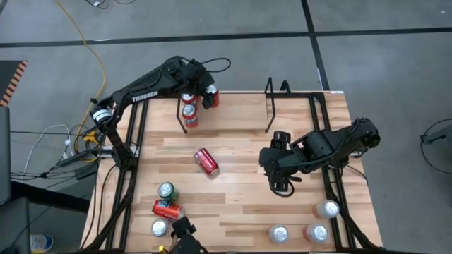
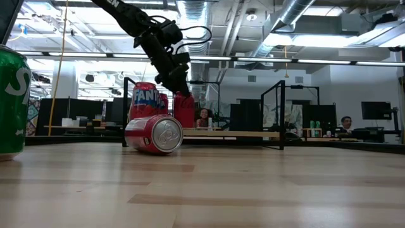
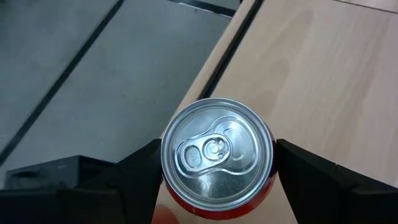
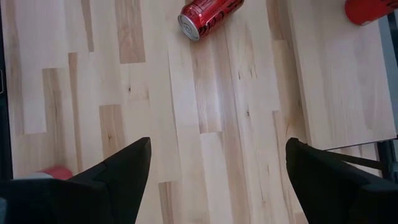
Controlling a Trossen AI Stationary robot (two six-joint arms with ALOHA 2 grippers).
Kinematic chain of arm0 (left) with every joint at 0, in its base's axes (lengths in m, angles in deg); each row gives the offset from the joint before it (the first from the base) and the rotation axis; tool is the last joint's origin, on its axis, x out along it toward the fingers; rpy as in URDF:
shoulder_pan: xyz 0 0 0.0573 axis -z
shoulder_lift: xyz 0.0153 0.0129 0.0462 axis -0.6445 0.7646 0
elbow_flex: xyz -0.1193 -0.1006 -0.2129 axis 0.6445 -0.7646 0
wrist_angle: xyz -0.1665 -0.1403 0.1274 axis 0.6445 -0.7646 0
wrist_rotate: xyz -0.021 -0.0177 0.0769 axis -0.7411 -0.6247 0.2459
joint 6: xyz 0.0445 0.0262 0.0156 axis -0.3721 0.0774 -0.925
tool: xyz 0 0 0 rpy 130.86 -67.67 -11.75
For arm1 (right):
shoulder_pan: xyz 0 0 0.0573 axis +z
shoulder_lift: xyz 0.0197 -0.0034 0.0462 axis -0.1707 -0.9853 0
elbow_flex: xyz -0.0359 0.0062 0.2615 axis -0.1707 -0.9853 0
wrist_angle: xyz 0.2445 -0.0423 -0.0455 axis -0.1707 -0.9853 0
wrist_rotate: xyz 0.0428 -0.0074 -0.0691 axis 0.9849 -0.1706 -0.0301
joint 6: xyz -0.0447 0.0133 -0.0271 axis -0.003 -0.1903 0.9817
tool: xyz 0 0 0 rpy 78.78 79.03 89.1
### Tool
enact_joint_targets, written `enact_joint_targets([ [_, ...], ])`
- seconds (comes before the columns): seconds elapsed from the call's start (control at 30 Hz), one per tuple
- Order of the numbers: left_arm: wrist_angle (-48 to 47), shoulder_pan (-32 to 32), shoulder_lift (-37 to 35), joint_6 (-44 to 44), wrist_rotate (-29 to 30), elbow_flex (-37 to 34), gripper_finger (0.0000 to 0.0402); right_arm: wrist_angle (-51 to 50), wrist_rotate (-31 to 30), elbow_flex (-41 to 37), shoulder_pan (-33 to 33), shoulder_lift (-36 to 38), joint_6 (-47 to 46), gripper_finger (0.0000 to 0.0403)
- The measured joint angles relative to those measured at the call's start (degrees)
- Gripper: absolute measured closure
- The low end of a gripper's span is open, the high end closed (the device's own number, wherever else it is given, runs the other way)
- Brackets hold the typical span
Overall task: Place canned beverage on shelf
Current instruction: Put the red black soda can on the shelf
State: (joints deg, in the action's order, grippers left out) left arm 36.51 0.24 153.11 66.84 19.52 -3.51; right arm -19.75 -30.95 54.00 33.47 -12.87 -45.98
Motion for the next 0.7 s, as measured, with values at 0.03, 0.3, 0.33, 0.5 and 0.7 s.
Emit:
enact_joint_targets([
  [0.03, -0.09, -0.05, 0.00, 0.03, 0.30, -0.01, 0.0137, 0.00, 0.00, 0.00, 0.00, 0.00, 0.02, 0.0058],
  [0.3, -0.48, -0.54, 0.00, 0.46, 2.24, 0.00, 0.0136, -0.02, 0.02, 0.02, -0.02, 0.00, -1.19, 0.0058],
  [0.33, -0.78, -0.71, 0.00, 0.52, 2.28, -0.01, 0.0136, -0.04, 0.02, 0.02, -0.02, 0.00, -1.29, 0.0058],
  [0.5, -1.49, -1.76, 0.00, 1.50, 4.39, -0.01, 0.0136, -0.03, 0.02, 0.03, 0.36, 0.00, -1.31, 0.0058],
  [0.7, -1.50, -2.07, 0.00, 2.04, 4.57, -0.01, 0.0136, -0.04, 0.03, 0.03, 0.35, 0.00, -1.34, 0.0058],
])
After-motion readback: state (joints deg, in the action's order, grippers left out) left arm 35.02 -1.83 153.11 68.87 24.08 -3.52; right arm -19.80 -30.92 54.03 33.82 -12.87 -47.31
